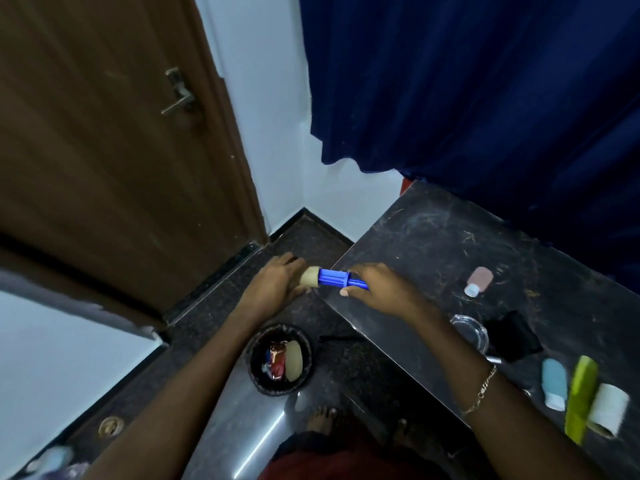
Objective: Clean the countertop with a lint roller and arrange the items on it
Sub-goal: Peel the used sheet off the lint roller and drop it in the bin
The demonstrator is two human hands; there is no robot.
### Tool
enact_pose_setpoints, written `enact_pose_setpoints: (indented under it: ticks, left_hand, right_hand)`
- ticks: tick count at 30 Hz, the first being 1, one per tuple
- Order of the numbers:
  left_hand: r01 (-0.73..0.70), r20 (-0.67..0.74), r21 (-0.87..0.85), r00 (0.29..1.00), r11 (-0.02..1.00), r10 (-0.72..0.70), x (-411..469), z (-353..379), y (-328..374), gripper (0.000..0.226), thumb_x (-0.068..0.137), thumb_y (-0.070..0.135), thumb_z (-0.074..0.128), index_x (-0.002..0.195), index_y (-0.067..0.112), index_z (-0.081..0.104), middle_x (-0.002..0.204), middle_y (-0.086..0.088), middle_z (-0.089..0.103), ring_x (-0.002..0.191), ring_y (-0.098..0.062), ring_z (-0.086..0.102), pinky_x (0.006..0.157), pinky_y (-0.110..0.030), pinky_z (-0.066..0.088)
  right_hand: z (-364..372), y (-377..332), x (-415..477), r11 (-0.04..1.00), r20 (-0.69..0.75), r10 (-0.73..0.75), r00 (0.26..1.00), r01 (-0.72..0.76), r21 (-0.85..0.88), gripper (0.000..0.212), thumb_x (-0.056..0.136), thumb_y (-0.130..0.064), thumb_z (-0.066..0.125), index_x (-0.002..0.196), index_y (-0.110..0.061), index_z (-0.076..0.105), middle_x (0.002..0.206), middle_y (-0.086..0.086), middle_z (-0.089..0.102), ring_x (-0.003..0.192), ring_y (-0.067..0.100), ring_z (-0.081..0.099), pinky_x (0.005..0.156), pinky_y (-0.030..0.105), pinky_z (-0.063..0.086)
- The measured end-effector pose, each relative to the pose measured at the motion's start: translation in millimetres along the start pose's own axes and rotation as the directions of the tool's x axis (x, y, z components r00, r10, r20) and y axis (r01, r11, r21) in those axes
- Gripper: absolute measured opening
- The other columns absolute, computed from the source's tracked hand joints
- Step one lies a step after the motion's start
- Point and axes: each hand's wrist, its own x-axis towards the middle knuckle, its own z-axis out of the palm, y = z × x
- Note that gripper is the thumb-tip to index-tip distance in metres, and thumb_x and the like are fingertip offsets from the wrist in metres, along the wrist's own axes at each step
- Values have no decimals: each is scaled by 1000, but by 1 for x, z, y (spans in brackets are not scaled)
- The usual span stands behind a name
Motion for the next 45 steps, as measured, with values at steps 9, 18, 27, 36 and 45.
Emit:
enact_pose_setpoints:
  ticks: [9, 18, 27, 36, 45]
  left_hand:
    - [281, -14, -161, 958, 946, -287, -64, 11, -62, 54, 85, 40, 80, 130, 17, 60, 115, -8, 65, 106, -31, 65, 86, -46, 53]
    - [491, 15, -309, 859, 814, -513, -104, 56, -123, 53, 82, 52, 78, 123, 24, 60, 117, -3, 70, 104, -24, 67, 86, -42, 54]
    - [633, 124, -393, 755, 667, -643, -112, 152, -176, 58, 83, 41, 82, 134, 25, 59, 125, -4, 71, 111, -26, 68, 91, -38, 54]
    - [754, 244, -447, 621, 482, -745, -129, 266, -238, 54, 84, 41, 81, 128, 18, 59, 110, -13, 73, 90, -35, 73, 82, -46, 60]
    - [846, 354, -448, 465, 290, -811, -112, 368, -279, 51, 85, 46, 78, 121, 12, 64, 113, -13, 73, 105, -31, 68, 82, -34, 51]
  right_hand:
    - [67, -16, 33, 984, 69, 1, 998, -13, 177, 45, 72, -66, 64, 101, -32, 63, 81, -7, 69, 74, 5, 66, 66, 28, 54]
    - [137, -19, 68, 918, 123, 89, 988, -130, 374, 38, 74, -57, 71, 93, -25, 62, 71, -10, 62, 63, 2, 60, 60, 23, 47]
    - [240, -19, 101, 775, 210, 231, 950, -310, 551, 32, 83, -39, 74, 94, -11, 63, 73, 10, 69, 52, 13, 58, 51, 29, 46]
    - [342, 31, 139, 701, 274, 316, 908, -418, 577, 22, 86, -32, 74, 85, -14, 61, 59, 6, 63, 38, 6, 52, 37, 22, 43]
    - [427, 81, 173, 670, 297, 384, 874, -485, 562, 27, 86, -34, 72, 82, -10, 61, 54, 7, 59, 32, 7, 47, 33, 20, 38]
